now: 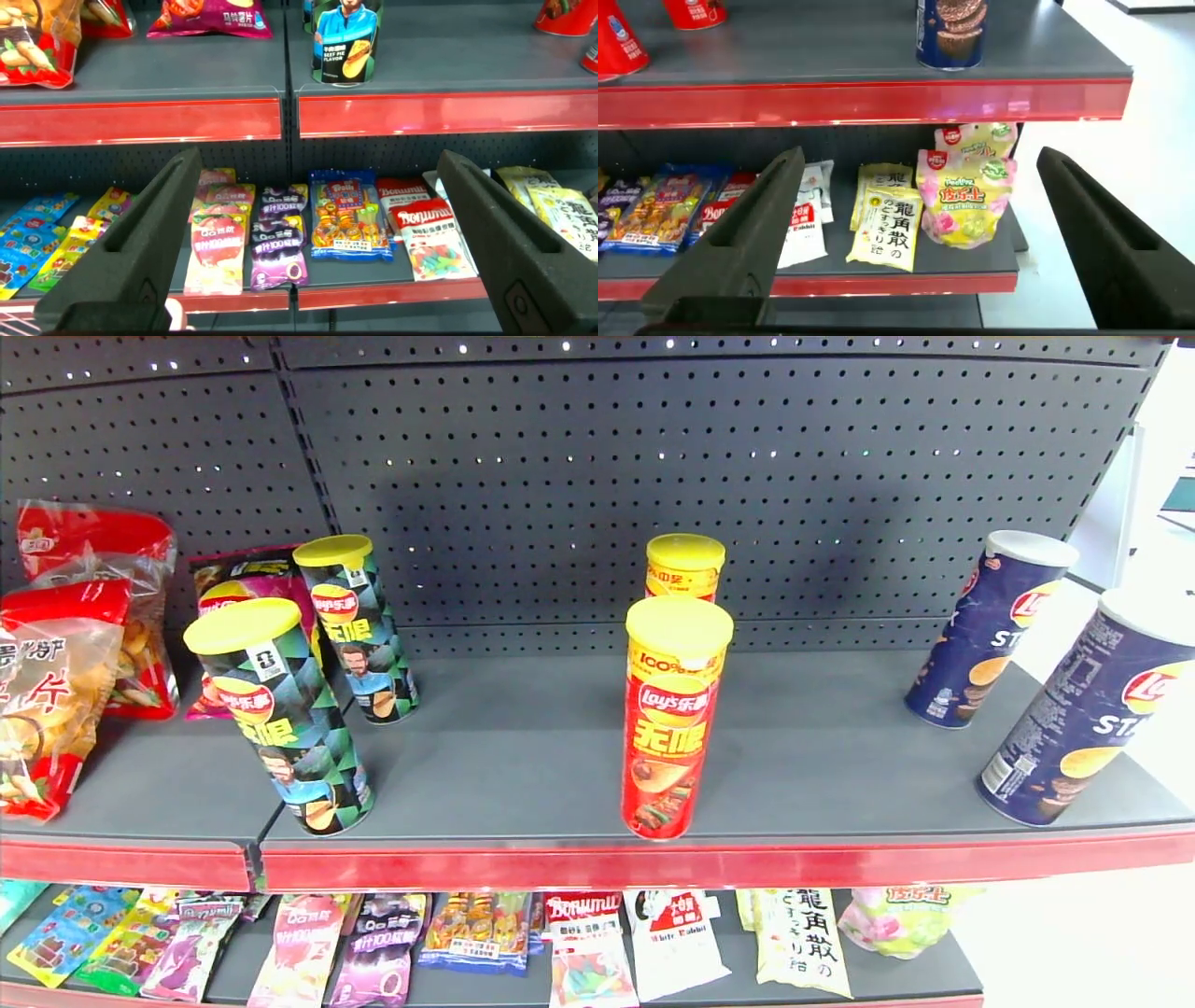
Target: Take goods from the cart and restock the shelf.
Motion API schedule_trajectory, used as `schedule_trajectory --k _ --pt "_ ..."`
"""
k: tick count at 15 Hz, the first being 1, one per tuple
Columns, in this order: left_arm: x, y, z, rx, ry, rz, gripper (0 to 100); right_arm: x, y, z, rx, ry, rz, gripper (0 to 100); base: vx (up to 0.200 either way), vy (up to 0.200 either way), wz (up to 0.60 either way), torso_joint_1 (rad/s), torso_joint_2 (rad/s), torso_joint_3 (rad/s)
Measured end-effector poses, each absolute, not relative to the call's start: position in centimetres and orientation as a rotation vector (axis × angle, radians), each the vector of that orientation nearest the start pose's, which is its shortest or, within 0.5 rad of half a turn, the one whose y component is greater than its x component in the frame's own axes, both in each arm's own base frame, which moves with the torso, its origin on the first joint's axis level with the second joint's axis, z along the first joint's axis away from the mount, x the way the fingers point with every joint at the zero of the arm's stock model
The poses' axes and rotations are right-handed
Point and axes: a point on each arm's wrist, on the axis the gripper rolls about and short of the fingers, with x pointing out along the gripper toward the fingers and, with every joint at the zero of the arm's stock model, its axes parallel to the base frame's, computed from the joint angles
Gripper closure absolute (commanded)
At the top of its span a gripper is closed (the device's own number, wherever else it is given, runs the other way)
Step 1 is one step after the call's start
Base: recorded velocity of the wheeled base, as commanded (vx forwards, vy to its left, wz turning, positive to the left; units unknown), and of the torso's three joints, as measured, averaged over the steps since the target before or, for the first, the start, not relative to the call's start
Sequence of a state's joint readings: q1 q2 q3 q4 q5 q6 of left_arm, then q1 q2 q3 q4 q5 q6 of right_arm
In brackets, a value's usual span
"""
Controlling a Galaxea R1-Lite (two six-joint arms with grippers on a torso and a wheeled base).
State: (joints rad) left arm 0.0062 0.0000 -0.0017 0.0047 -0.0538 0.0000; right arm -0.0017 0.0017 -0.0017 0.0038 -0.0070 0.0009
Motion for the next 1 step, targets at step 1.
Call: schedule_trajectory --k 1 --pt "-2.3 -0.14 7.55 0.0 0.003 -0.048 0 -2.29 -0.01 7.55 0.002 0.003 -0.009 0 0.0 0.0 0.0 0.0 0.0 0.0"
